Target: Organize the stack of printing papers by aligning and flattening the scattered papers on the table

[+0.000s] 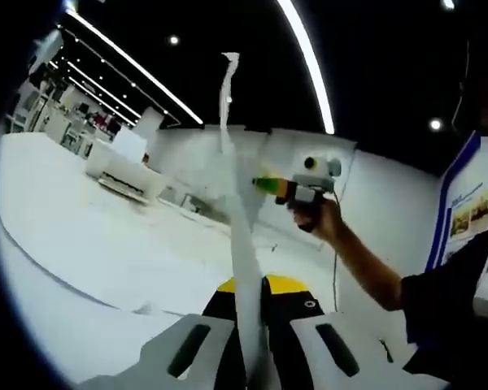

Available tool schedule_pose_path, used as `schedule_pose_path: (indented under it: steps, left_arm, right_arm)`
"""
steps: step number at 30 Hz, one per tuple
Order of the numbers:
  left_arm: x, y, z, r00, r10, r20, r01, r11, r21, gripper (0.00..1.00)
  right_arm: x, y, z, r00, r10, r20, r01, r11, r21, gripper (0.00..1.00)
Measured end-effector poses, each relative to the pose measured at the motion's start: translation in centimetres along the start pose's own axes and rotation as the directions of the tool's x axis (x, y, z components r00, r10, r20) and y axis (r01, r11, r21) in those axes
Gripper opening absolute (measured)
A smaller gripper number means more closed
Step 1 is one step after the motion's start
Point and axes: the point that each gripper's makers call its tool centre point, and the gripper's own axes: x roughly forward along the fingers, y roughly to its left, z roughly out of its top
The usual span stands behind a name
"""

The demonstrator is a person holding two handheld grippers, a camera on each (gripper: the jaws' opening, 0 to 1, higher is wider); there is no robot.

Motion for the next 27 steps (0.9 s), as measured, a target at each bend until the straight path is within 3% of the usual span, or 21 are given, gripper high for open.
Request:
schedule_pose_path:
  steps: [4,7,11,14,16,20,23,25,27]
  left_arm:
    - [0.1,-0.1,0.4,1.0,-0.001,0.01,0.001,1.0,-0.002,0.06]
    - [0.2,-0.4,0.9,1.0,-0.006,0.025,0.006,1.0,-0.009,0.06]
    - [0.1,-1.0,1.8,0.998,-0.023,0.055,0.027,0.996,-0.081,0.06]
    - [-0.1,-1.3,2.2,0.998,-0.016,0.065,0.021,0.997,-0.074,0.06]
    - [-0.3,-1.1,2.3,0.997,-0.007,0.074,0.013,0.996,-0.086,0.06]
    - [-0.9,-0.2,2.6,0.993,0.014,0.115,0.009,0.98,-0.198,0.06]
    - [-1.8,0.8,3.3,0.985,0.052,0.163,-0.014,0.975,-0.221,0.06]
    - [-2.5,0.5,4.6,0.972,0.042,0.233,0.028,0.957,-0.29,0.06]
    - [-2.8,1.3,4.2,0.974,0.076,0.215,0.004,0.937,-0.348,0.06]
  right_arm:
    - [-0.8,-0.6,0.0,0.999,-0.031,0.04,0.035,0.993,-0.114,0.16]
    - [-1.2,-0.4,-0.4,0.998,-0.04,0.046,0.048,0.981,-0.186,0.22]
    - [-1.7,-0.5,-0.9,0.998,-0.042,0.048,0.05,0.983,-0.174,0.22]
    - [-2.3,-0.8,-0.6,0.996,-0.047,0.078,0.058,0.987,-0.147,0.23]
    - [-2.7,-0.9,-0.3,0.993,-0.046,0.107,0.059,0.991,-0.122,0.23]
    - [-3.2,-1.3,0.0,0.989,-0.058,0.138,0.071,0.994,-0.085,0.24]
    - [-3.6,-1.6,0.1,0.986,-0.074,0.15,0.087,0.993,-0.082,0.25]
    - [-3.7,-1.6,0.1,0.985,-0.078,0.155,0.091,0.993,-0.076,0.25]
    - [-3.7,-1.7,-0.2,0.985,-0.085,0.148,0.097,0.992,-0.076,0.25]
